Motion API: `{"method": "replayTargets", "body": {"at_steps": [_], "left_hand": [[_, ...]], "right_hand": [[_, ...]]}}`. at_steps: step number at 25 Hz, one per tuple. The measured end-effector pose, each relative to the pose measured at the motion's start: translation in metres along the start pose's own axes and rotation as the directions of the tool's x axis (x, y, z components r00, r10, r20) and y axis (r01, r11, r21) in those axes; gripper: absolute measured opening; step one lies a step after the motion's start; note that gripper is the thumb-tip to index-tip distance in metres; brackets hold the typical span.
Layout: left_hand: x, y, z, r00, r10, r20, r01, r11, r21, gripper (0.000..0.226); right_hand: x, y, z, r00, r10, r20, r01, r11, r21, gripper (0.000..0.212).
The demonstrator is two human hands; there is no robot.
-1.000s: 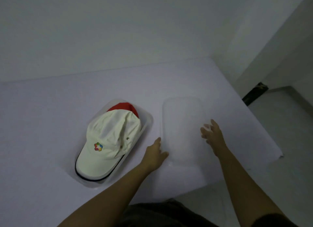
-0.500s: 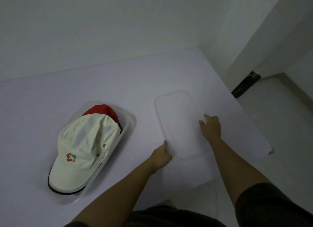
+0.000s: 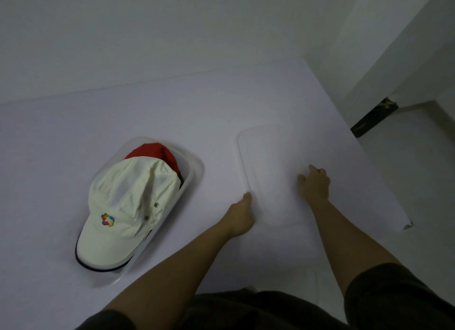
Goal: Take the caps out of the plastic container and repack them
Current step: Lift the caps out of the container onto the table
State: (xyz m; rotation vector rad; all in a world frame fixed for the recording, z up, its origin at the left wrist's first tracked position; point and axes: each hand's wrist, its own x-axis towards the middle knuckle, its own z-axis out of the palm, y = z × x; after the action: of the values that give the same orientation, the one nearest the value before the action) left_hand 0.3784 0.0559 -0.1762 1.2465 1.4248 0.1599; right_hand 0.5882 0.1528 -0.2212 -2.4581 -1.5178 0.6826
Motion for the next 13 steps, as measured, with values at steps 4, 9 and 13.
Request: {"method": "replayTargets", "body": {"at_steps": [4,9,13], "left_hand": [[-0.032,0.009,-0.058,0.911,0.126,-0.393,-0.188,0.974,-0.125,0.063],[-0.092,-0.052,-0.17,0.541,0.153,-0.827,-0.103,0.988,0.116,0.057],[-0.123,-0.134,-0.202,0.591,-0.063,-0.804,0.221,0.972,0.086,0.029]], "right_hand": [[-0.046,-0.057,0.012,0.952,-0.219,-0.213,0.267,0.936,0.231,0.047],[-0.183,-0.133,0.073,0.829,-0.535,0.161,0.407,0.776,0.482,0.054],[-0.245,-0.158,0.097,0.711,-0.557,0.429,0.193,0.741,0.643,0.061]]}}
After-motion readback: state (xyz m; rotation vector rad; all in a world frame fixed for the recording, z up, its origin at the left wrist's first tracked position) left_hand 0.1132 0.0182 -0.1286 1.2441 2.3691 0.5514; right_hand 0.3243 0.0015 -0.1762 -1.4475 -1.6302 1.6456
